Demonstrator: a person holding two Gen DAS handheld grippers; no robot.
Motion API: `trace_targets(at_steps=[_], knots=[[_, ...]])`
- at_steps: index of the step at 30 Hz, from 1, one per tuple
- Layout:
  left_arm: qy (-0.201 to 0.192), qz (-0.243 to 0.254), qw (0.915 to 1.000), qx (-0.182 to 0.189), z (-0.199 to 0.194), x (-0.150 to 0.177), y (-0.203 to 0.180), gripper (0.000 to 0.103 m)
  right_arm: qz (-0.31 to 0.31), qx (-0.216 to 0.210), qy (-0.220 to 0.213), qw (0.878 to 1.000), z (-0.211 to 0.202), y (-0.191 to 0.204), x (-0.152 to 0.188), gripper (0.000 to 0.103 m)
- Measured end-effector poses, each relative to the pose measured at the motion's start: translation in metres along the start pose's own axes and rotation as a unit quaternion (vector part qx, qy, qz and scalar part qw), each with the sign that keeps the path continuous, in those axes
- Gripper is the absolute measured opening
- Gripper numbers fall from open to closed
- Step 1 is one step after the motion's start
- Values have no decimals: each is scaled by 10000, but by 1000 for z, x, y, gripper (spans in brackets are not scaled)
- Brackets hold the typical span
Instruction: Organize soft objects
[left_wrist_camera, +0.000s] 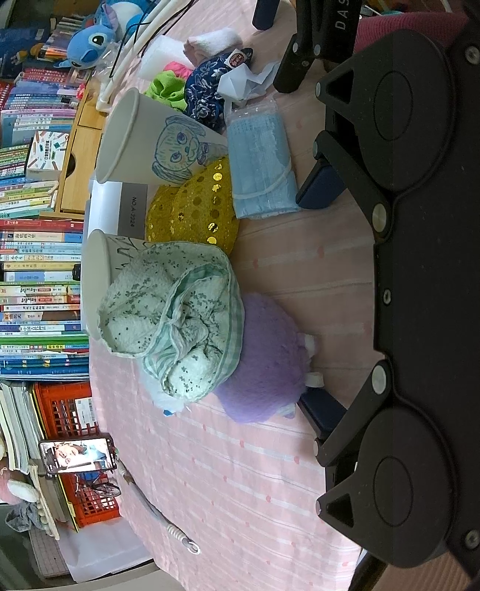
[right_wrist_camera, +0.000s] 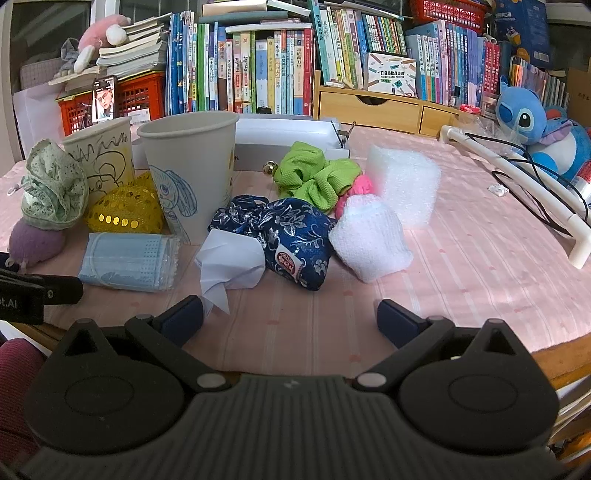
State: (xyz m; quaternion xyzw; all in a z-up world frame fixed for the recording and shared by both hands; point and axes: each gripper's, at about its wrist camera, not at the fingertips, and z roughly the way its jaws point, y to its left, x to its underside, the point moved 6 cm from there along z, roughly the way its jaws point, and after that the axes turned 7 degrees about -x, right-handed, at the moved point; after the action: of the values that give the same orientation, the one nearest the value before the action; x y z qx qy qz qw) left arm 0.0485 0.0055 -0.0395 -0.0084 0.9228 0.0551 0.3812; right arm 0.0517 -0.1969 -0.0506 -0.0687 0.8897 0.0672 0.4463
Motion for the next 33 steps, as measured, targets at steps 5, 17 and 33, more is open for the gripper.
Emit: trace_targets(at_steps=[5,17,33], knots=[[-118,37,9999,51,0,2,1,103,-31,-12,5,10000,0,0,0,103],[-309,-48,9991,282,-8,7,7,103,-93,-206,-2,9997,-3,0,-2,103],[-1355,-29,9907,-76,-41,-14,32,96,-448,-918,-446,9938,-13,24,-14,89]])
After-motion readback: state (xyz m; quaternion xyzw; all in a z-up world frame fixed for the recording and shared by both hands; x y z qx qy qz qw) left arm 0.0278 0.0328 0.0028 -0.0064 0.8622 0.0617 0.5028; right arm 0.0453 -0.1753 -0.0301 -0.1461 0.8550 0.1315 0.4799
